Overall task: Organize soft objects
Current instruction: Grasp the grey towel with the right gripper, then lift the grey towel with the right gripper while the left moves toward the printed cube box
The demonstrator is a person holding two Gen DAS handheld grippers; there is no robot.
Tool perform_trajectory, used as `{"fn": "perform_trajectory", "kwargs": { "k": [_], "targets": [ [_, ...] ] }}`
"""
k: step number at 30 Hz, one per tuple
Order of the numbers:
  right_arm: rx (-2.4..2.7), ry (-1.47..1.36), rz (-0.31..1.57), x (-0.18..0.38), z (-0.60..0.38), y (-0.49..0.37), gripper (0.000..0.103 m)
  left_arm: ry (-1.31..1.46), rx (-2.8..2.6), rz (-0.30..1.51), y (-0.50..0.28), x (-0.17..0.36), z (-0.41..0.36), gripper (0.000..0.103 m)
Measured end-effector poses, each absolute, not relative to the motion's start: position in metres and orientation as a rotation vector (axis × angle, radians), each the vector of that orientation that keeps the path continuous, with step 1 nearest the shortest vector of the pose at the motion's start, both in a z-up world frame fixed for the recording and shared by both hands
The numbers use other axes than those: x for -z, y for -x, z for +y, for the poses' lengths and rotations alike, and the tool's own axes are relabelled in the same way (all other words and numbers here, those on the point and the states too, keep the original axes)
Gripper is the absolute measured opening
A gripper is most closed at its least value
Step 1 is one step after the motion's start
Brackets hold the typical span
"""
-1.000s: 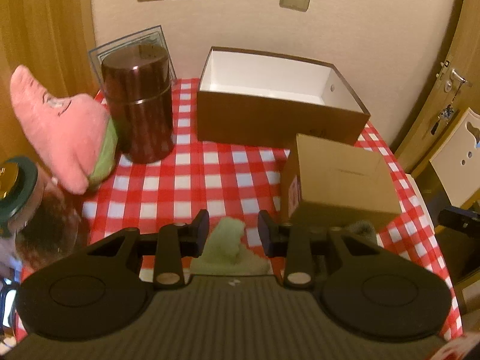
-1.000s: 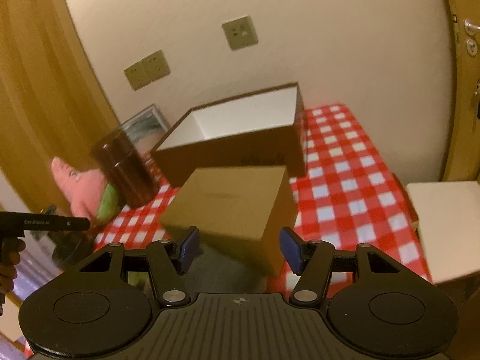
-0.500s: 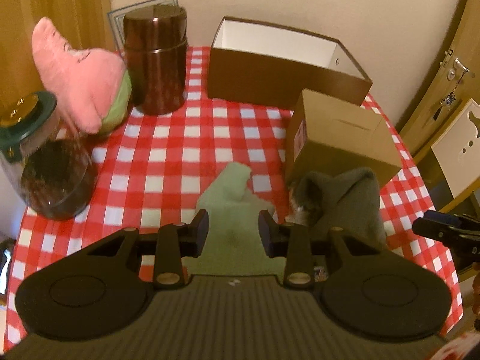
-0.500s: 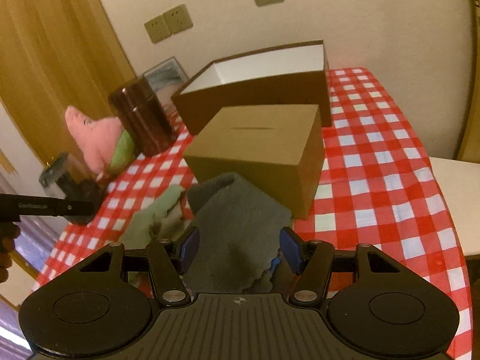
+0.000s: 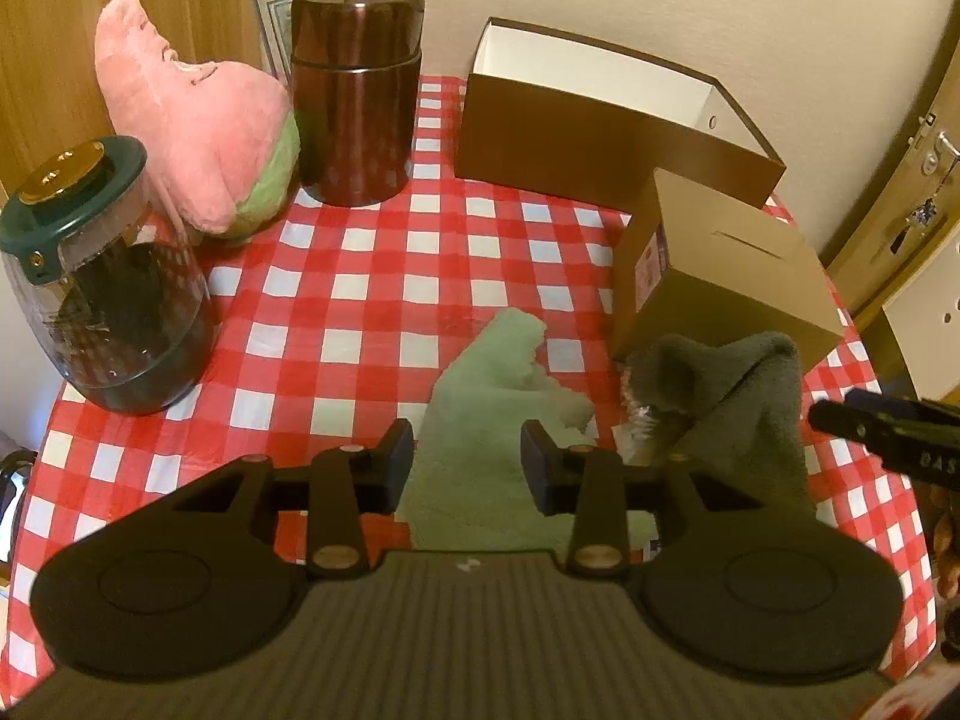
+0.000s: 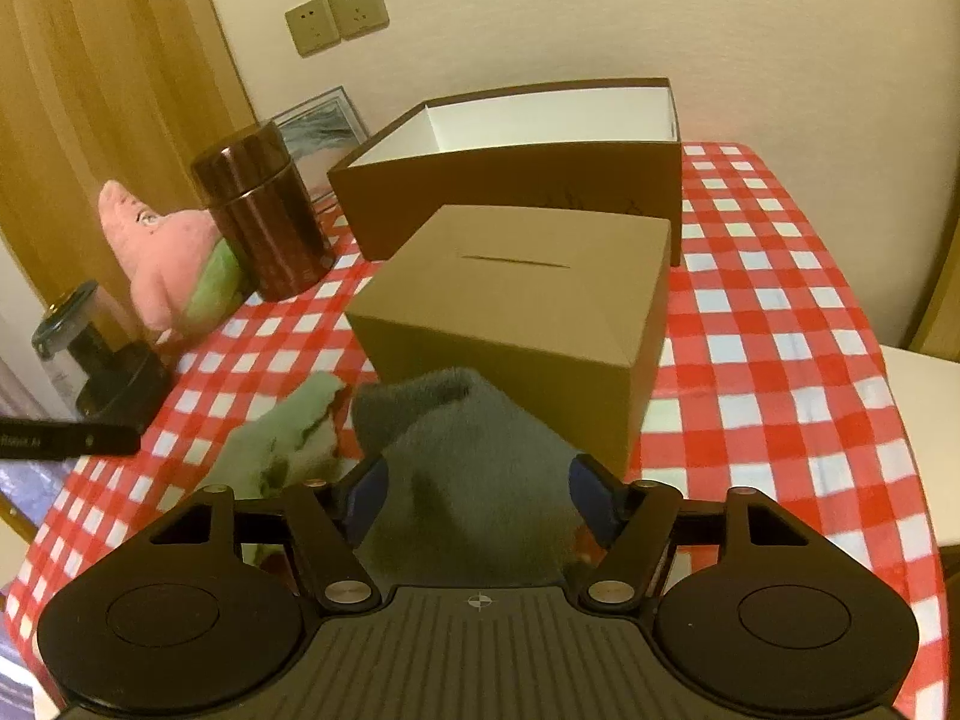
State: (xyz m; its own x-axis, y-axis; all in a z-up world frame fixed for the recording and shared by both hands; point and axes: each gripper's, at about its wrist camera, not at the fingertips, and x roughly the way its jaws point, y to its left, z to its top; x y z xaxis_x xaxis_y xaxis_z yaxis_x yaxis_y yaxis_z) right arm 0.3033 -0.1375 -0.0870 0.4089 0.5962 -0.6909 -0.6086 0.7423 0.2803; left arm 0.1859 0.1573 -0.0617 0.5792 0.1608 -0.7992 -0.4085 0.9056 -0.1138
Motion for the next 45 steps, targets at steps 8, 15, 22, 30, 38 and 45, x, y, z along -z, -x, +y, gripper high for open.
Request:
{"fn": "perform_trajectory", "kwargs": {
  "k": [8,15,22,30,38,45],
  "targets": [
    [-0.718,0.007,0.886,0.105,-0.111,-0.323,0.067,0.31,-0.349,0.917,-0.19,0.073,0.167,0.036],
    [-0.774,0.098,0.843,0.113,-0.1,-0.32,0.011,0.32,-0.359,0.937,-0.189,0.08,0.174,0.036],
    [-0.857,0.028,0.726,0.089,-0.122,-0.305,0.006,0.31,-0.334,0.93,-0.19,0.079,0.167,0.036],
    [-0.862,-0.189,0.647,0.051,-0.167,-0.299,0.006,0.288,-0.268,0.919,-0.194,0.076,0.147,0.036],
    [-0.722,-0.252,0.65,0.043,-0.214,-0.292,0.006,0.241,-0.109,0.926,-0.199,0.081,0.101,0.037],
    [-0.585,-0.288,0.711,0.062,-0.25,-0.282,0.006,0.172,0.107,0.955,-0.211,0.103,0.047,0.04]
  ]
}}
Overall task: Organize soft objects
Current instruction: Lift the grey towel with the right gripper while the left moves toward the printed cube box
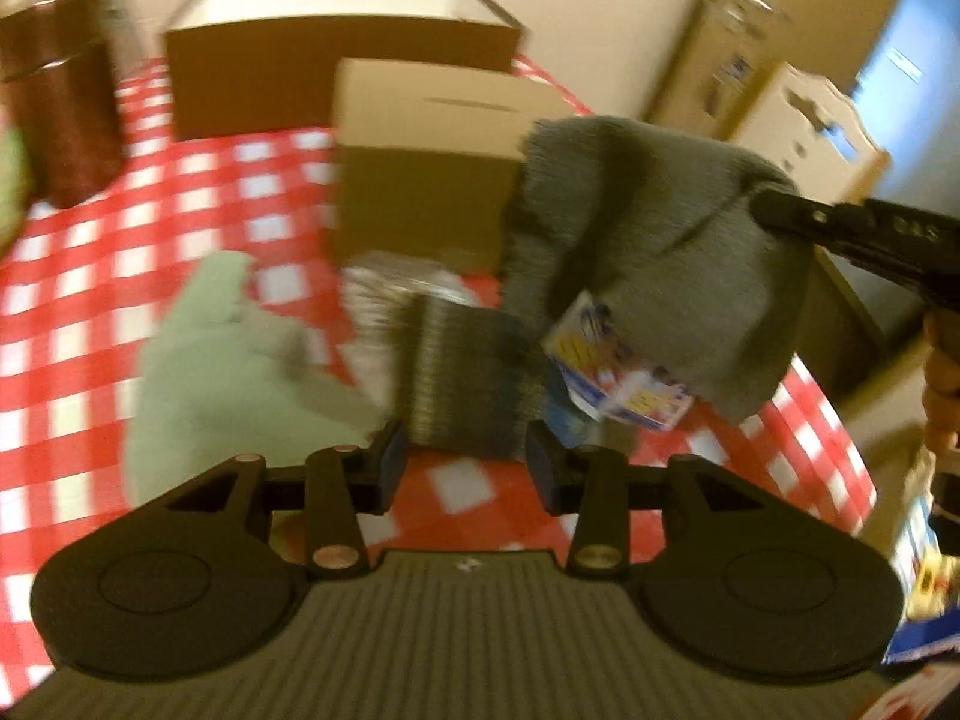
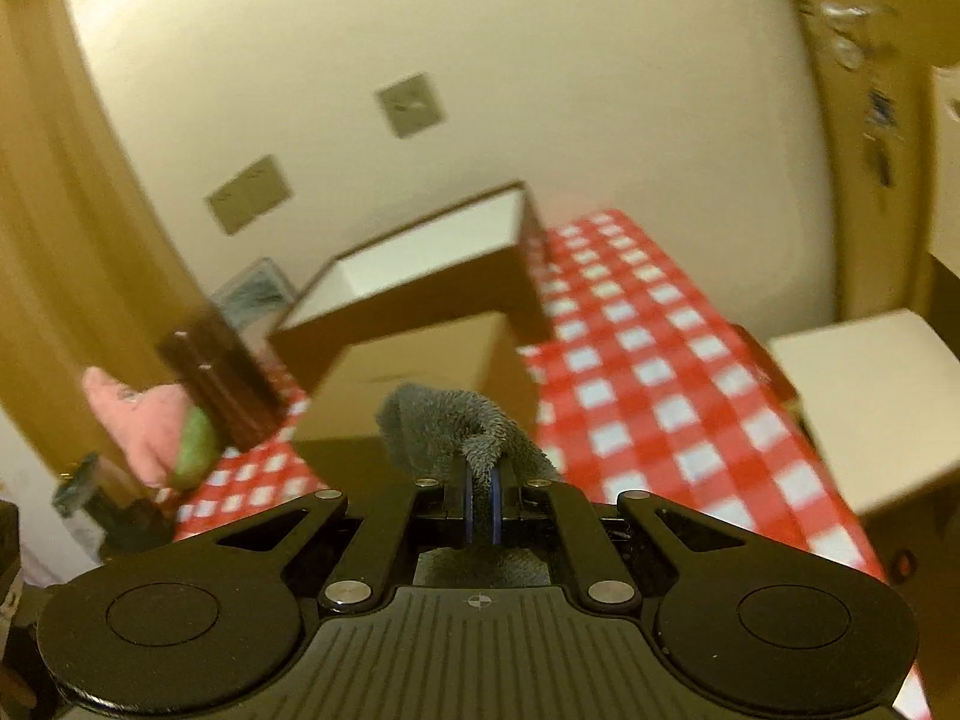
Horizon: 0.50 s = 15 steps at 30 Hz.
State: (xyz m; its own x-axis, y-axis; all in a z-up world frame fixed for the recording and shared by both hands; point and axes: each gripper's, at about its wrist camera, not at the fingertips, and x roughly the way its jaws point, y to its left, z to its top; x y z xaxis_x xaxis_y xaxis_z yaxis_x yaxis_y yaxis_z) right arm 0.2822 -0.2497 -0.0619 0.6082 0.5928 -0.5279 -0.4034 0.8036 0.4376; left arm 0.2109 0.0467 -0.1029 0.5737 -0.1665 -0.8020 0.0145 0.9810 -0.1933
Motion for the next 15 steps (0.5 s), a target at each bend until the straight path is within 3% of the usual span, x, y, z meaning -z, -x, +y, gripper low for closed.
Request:
{"fn": "perform_trajectory", "kwargs": {
  "k": [15],
  "targets": [
    [-0.239,-0.549,0.944,0.107,-0.321,-0.28,0.006,0.222,0.315,0.999,-0.239,0.131,-0.008,0.044]
  ]
}}
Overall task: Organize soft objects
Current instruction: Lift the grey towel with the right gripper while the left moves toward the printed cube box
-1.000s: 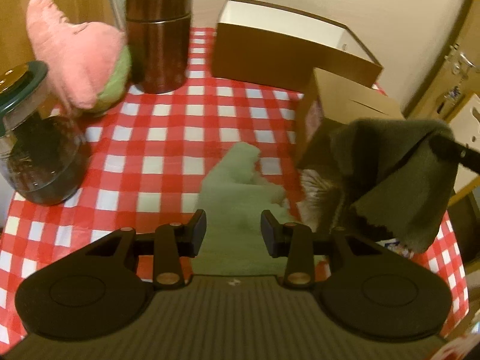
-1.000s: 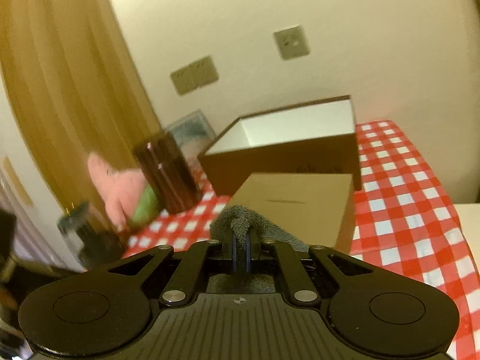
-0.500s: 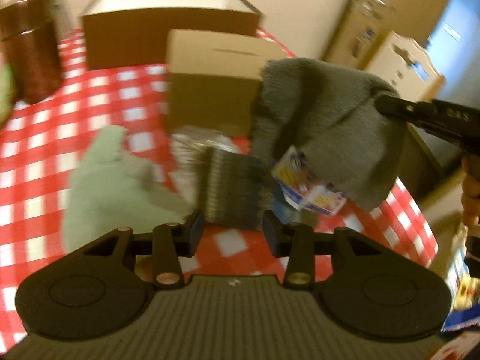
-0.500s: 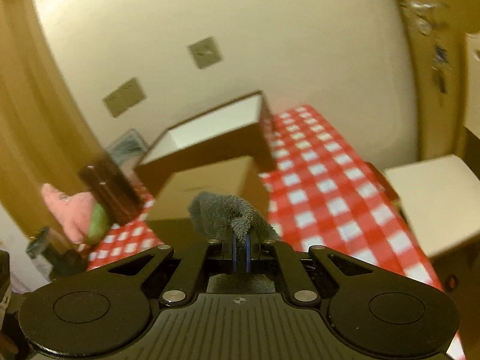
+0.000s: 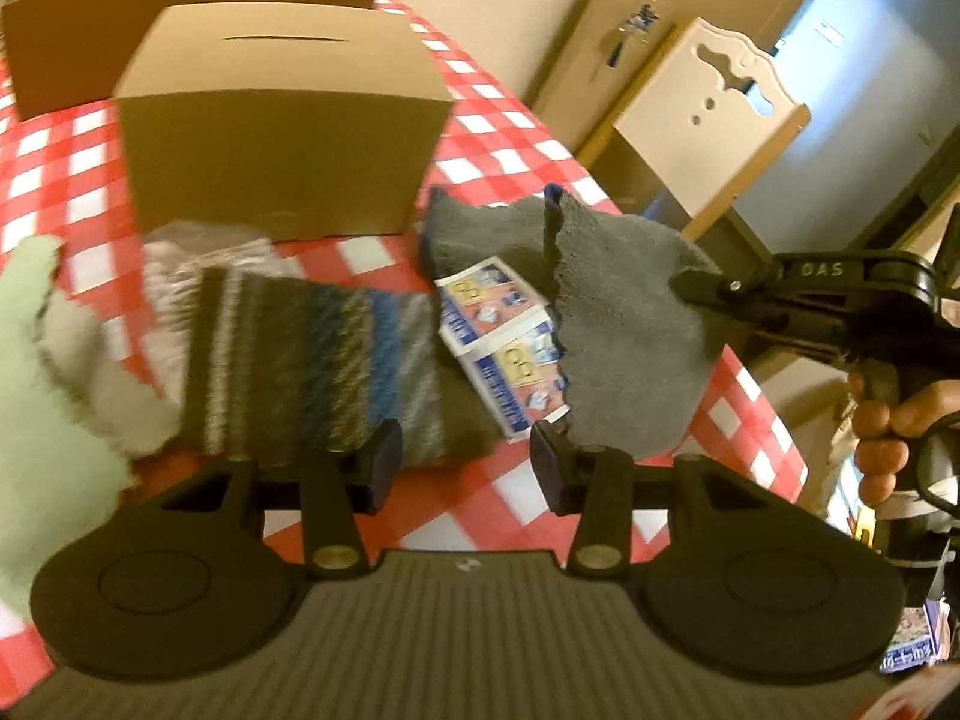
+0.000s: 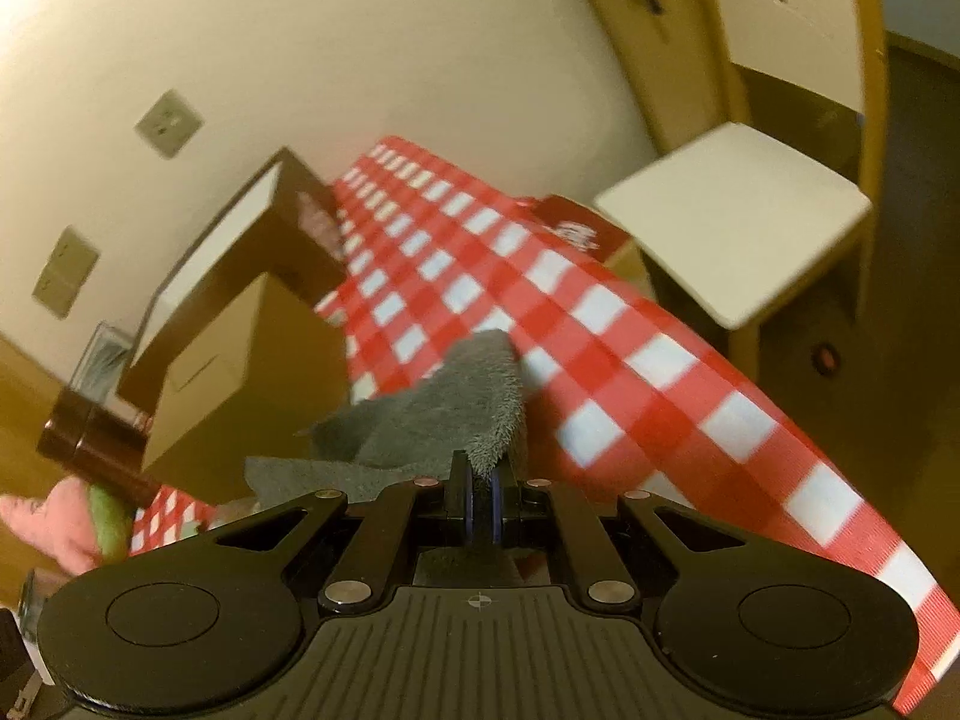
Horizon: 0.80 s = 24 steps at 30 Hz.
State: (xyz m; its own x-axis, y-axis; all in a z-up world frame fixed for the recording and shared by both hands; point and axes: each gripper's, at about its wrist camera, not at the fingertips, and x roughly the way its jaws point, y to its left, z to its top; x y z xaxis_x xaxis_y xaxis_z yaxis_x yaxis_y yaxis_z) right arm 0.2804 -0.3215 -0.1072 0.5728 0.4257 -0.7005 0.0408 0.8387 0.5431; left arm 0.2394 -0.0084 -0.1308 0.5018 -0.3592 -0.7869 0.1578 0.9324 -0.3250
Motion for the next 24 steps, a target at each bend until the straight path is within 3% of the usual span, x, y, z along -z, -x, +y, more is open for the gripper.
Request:
{"fn": "perform_trajectory", "kwargs": {
  "k": [13,18,24],
  "targets": [
    [-0.197,-0.543,0.986,0.116,-0.338,-0.28,0.006,0.271,0.337,1.027,-0.279,0.15,-0.035,0.057],
    [-0.202,-0.542,0.998,0.12,-0.339,-0.282,0.006,0.244,0.305,1.025,-0.288,0.152,-0.045,0.056],
    [-0.217,-0.532,1.007,0.122,-0.339,-0.283,0.006,0.202,0.282,1.015,-0.291,0.151,-0.056,0.045]
  ]
}}
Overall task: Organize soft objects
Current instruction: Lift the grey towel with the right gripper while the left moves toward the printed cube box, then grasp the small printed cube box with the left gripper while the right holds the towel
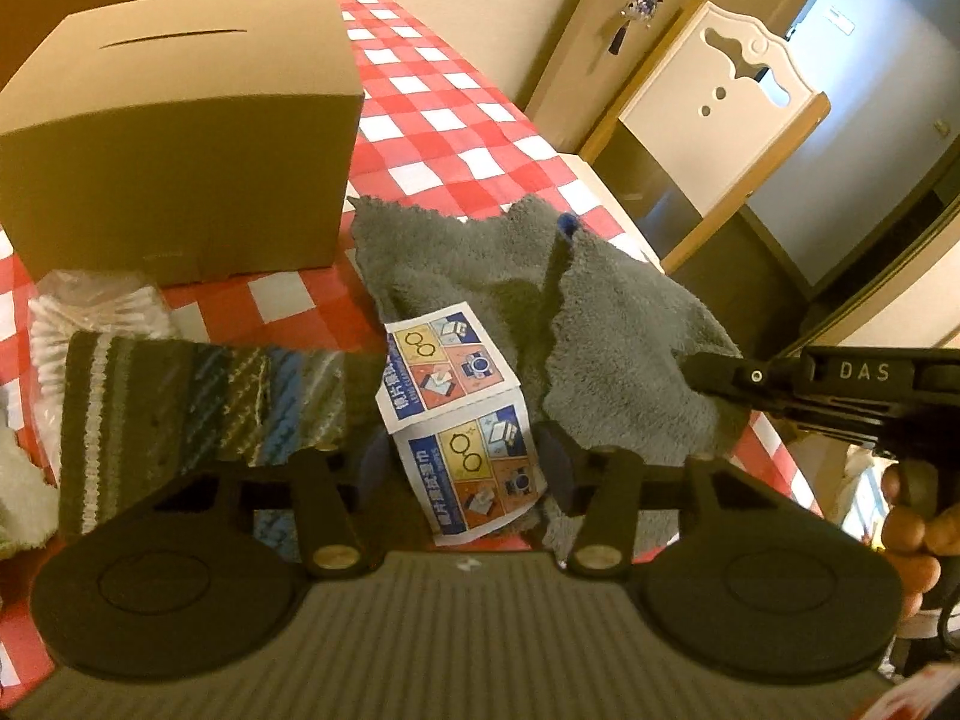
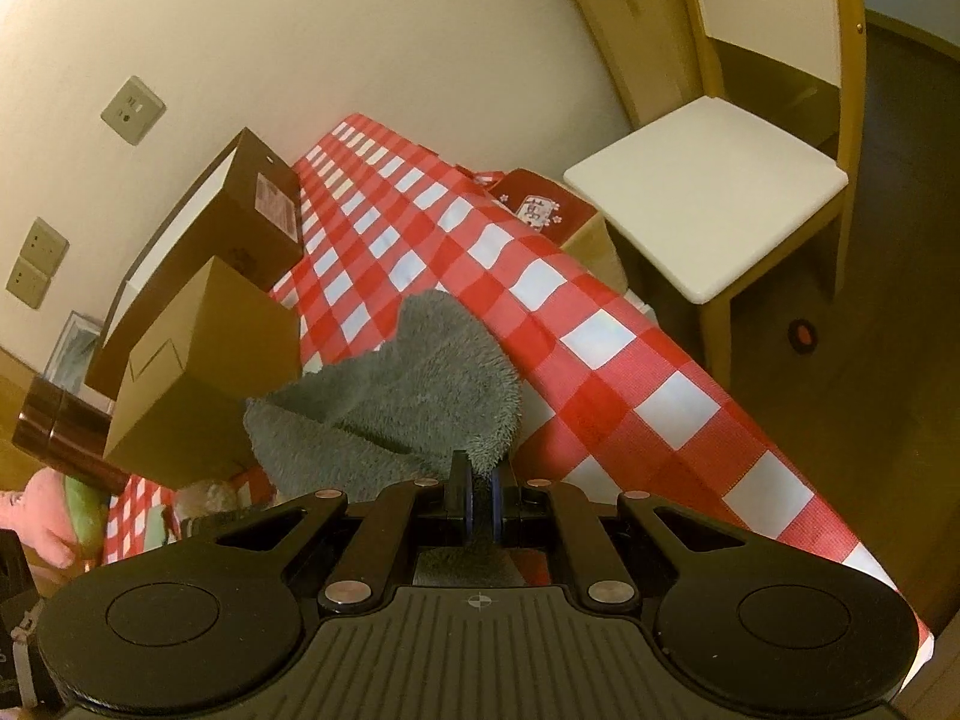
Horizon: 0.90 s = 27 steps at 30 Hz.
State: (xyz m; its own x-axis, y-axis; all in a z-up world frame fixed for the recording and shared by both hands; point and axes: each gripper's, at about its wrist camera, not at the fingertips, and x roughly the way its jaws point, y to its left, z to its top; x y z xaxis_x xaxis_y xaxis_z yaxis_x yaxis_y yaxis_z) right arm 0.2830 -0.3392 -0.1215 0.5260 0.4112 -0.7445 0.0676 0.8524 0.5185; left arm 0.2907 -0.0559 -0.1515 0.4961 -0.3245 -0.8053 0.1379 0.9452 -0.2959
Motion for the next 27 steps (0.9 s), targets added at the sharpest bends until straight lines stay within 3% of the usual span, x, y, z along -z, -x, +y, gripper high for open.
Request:
{"fn": "perform_trajectory", "kwargs": {
  "k": [2,7,27],
  "targets": [
    [-0.222,-0.534,1.008,0.121,-0.341,-0.283,0.006,0.218,0.283,1.016,-0.289,0.15,-0.054,0.036],
    [-0.236,-0.535,0.999,0.118,-0.345,-0.283,0.006,0.239,0.266,1.005,-0.28,0.143,-0.046,0.03],
    [-0.429,-0.337,0.783,0.048,-0.326,-0.305,0.006,0.242,0.029,0.904,-0.227,0.086,0.043,0.029]
  ]
}}
